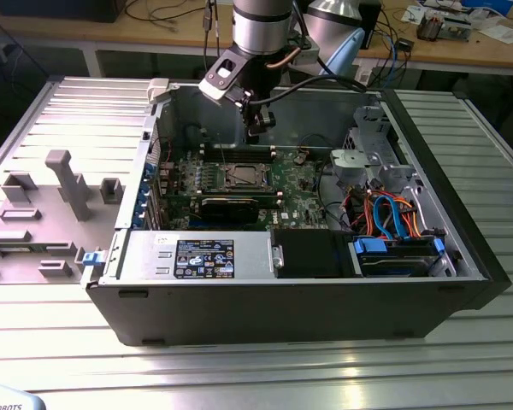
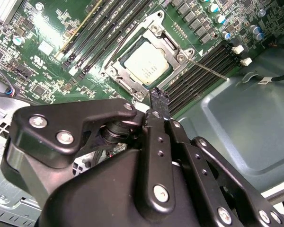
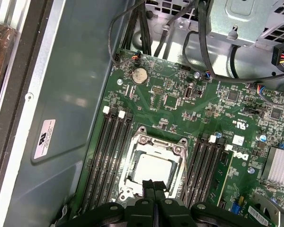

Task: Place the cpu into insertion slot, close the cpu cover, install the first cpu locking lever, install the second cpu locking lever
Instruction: 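Install the first cpu locking lever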

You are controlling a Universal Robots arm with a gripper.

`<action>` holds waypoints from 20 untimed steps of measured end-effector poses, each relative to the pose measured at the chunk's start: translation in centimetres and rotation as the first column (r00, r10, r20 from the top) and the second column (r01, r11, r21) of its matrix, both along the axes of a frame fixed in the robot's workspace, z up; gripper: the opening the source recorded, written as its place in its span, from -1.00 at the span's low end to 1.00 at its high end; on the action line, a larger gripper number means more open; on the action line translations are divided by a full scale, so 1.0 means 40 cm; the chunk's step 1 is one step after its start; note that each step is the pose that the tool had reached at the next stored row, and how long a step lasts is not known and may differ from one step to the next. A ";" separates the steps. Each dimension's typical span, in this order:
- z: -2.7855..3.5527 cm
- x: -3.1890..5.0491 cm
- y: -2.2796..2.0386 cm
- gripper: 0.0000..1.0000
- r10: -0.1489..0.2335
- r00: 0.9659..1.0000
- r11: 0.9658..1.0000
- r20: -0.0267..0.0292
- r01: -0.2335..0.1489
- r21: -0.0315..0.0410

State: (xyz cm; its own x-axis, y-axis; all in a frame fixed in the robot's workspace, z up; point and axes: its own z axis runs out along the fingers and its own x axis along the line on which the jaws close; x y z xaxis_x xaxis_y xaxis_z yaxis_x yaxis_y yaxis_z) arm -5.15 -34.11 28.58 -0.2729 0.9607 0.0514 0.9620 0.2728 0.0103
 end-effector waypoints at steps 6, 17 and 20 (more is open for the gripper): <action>0.000 0.000 0.000 -0.79 0.003 1.000 1.000 0.000 -0.003 0.000; 0.000 0.000 0.000 -0.79 0.025 1.000 1.000 0.000 -0.025 0.000; 0.000 0.000 0.000 -0.79 0.030 1.000 1.000 0.000 -0.030 0.000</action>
State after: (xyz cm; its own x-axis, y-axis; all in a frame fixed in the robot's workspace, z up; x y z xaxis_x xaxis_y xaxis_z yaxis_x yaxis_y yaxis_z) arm -5.15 -34.11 28.58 -0.3020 0.9519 0.0514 0.9533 0.3019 0.0103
